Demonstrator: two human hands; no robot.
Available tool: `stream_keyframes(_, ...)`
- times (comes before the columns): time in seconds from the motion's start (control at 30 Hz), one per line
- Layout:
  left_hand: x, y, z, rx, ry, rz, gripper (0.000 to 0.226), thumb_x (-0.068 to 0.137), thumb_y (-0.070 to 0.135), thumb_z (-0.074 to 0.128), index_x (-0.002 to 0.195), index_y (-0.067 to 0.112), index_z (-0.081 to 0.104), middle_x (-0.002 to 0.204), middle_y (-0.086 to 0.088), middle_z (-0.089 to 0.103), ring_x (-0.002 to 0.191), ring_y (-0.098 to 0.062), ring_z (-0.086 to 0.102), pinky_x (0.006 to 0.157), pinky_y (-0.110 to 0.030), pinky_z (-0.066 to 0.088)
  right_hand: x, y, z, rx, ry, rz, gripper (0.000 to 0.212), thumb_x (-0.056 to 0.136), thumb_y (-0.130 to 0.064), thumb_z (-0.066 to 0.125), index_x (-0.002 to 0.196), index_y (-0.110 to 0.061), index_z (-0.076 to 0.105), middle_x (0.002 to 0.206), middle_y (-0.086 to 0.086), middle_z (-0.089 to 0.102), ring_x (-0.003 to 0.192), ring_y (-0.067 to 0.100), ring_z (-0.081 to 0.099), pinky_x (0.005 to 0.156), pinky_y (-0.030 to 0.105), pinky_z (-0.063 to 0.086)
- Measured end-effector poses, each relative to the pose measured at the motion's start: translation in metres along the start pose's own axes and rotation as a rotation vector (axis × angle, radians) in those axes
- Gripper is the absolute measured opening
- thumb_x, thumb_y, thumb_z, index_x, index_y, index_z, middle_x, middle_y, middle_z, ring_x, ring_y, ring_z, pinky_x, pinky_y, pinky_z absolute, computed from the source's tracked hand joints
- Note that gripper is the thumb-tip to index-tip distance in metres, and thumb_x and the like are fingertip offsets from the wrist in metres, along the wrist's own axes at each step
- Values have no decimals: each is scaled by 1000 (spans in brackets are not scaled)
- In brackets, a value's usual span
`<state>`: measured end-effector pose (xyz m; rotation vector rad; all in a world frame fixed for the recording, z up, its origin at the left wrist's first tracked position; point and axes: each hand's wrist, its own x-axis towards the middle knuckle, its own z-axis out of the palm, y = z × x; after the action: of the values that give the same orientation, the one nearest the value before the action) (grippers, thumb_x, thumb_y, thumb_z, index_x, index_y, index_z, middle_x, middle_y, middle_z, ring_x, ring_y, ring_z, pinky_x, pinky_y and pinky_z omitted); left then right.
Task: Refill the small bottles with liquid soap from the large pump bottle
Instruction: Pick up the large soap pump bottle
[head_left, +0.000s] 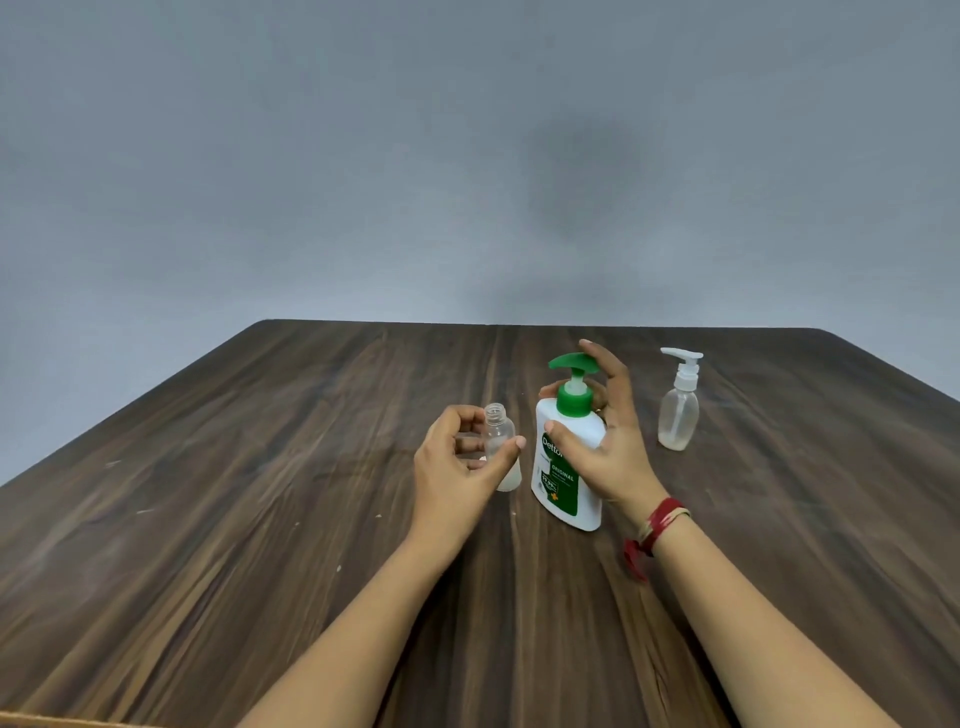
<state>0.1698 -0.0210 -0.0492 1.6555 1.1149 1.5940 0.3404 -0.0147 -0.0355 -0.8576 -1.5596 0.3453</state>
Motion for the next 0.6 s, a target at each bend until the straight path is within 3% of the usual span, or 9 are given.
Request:
stream_keyframes(0.2,1,0,-1,-19,14,-11,32,73,31,82,95,25,61,98,6,67,84,-6,65,62,-15,50,-3,5,3,-53,-28,17,84,74,-18,65,142,-49,27,117,-21,58,111,26,60,93,57,49)
stream_keyframes(0.3,2,2,-2,-39,20,-8,33,72,31,82,97,23,62,97,5,68,84,-4,65,63,-15,51,-3,3,8,-32,-37,10,88,75,-11,67,143,-50,25,122,-22,55,111,25,60,95,46,51)
stream_keyframes(0.4,3,6,-4,-95,22,18,32,72,27,83,97,22,63,94,4,69,82,-7,66,64,-19,53,-6,-1,15,43,-93,31,91,77,-4,67,146,-41,20,125,7,59,106,10,63,90,21,49)
stream_keyframes(0.47,5,9,-6,-143,22,37,32,73,26,82,98,22,63,92,4,70,81,-11,67,67,-22,55,-6,-6,19,62,-124,5,93,79,-11,68,147,-46,15,133,20,53,112,7,60,93,14,45)
stream_keyframes(0.53,7,12,-7,-165,26,62,32,74,28,82,99,23,63,91,4,71,83,-12,68,71,-24,56,-4,-7,20,49,-117,11,91,77,-26,65,143,-61,13,139,21,48,117,14,57,99,20,44)
stream_keyframes(0.6,8,16,-5,-181,18,82,31,73,29,80,98,25,63,92,4,72,85,-11,68,73,-24,56,-2,-4,18,39,-83,30,89,74,-30,63,142,-62,13,138,22,47,119,22,53,105,33,44)
